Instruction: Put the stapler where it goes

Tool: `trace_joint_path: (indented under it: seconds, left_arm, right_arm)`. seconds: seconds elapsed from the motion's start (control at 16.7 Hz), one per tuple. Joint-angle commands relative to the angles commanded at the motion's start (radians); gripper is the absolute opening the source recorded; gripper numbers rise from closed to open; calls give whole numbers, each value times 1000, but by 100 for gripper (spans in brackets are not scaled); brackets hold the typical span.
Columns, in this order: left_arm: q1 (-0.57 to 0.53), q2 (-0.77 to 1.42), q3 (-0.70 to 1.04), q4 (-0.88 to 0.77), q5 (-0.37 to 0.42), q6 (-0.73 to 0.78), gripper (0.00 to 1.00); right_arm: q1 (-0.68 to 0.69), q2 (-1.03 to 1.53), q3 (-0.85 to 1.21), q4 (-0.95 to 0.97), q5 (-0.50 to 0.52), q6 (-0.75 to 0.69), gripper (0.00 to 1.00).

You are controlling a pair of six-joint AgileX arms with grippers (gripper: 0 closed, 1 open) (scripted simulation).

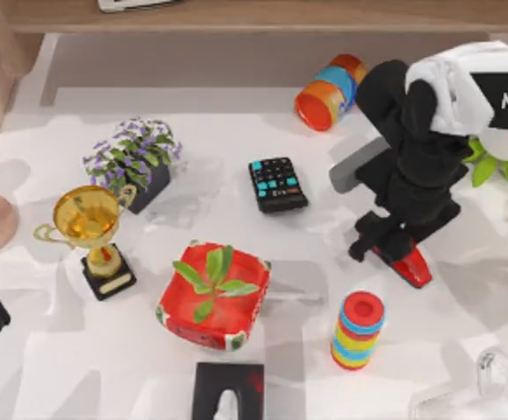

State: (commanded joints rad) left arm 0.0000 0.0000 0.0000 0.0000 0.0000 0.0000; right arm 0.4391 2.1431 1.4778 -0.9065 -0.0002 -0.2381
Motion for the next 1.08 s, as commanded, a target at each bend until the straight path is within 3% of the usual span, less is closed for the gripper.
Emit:
trace_joint_path:
  seconds: [1.08]
  left_arm:
    - [0,0,0,0,0,0,100]
  right_arm:
    - [-8,-50,69,-103,5,-2,0]
